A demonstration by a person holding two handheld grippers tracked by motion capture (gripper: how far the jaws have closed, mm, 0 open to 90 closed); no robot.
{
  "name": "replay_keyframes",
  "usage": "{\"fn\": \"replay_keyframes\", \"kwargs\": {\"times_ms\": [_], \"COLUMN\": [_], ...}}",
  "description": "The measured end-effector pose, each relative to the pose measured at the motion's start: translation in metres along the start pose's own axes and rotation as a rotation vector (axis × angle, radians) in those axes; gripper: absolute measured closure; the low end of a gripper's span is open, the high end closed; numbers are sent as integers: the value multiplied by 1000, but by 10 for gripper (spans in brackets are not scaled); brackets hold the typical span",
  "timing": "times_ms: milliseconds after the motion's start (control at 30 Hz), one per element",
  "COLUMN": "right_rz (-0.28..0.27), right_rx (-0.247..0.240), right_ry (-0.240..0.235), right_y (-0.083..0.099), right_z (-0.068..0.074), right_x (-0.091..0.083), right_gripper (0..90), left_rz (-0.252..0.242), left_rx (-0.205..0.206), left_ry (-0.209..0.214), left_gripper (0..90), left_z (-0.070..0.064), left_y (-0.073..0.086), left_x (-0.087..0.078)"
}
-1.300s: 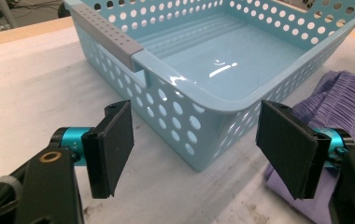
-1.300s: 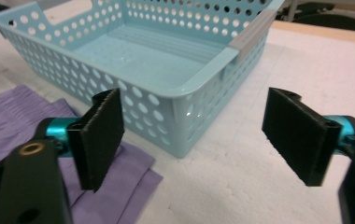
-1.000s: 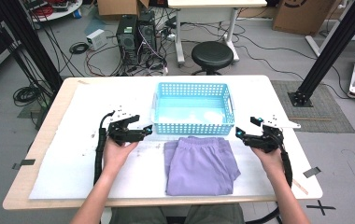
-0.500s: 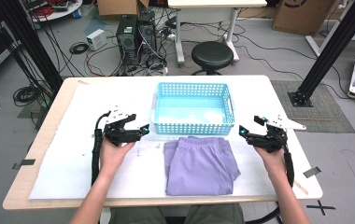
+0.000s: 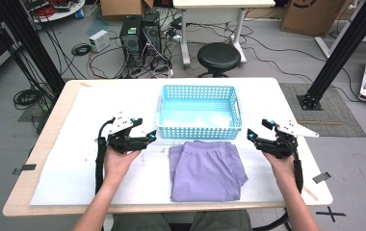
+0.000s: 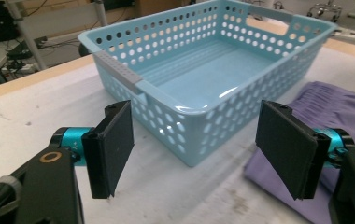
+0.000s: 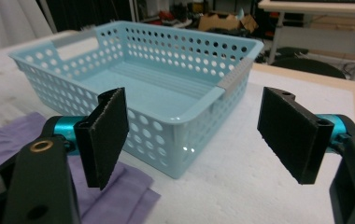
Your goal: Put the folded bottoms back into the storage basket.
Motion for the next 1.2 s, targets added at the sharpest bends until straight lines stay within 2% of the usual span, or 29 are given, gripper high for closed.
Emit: {"fn": "replay_keyframes", "kwargs": {"times_ms": [167,200,233,300,400,533,667,867,1000,1133,1200], "right_rz": [-39,-36,-28,-12,25,71,118,163,196,238,247], "right_rx": [5,-5,0,-13,-25,-33,-30,-44,-34,-14,-19], "right_ry": [-35,-38,-39,-44,-50,-60,-61,-73,-72,-78,-74], "right_y": [5,7,9,13,19,29,40,50,56,61,62], "right_z": [8,9,11,16,25,40,56,79,84,85,85], "right_x": [-10,-12,-13,-15,-19,-24,-26,-26,-22,-18,-17], "right_gripper": [250,250,249,249,249,249,249,243,226,222,222], "left_rz": [-19,-27,-27,-42,-24,20,62,123,190,248,265], "left_rx": [5,17,17,3,-31,-62,-89,-62,-64,-84,-87], "left_ry": [14,12,12,31,66,114,154,186,184,172,168], "left_gripper": [303,303,303,303,303,303,303,303,303,307,309], "left_z": [-13,-18,-18,-26,-35,-52,-74,-105,-113,-114,-113], "left_y": [7,12,12,19,29,39,45,48,55,62,64], "left_x": [-13,-19,-19,-26,-29,-29,-25,-12,1,8,9]}}
Point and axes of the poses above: each handheld gripper's, and its own axes: x roughly forward along the jaws, y roughly out of its underside, z roughly to its left, the point moved 6 cm from there along x, roughly forward along the jaws, and after that the axes turned 7 degrees about z, right-handed, at the moved point
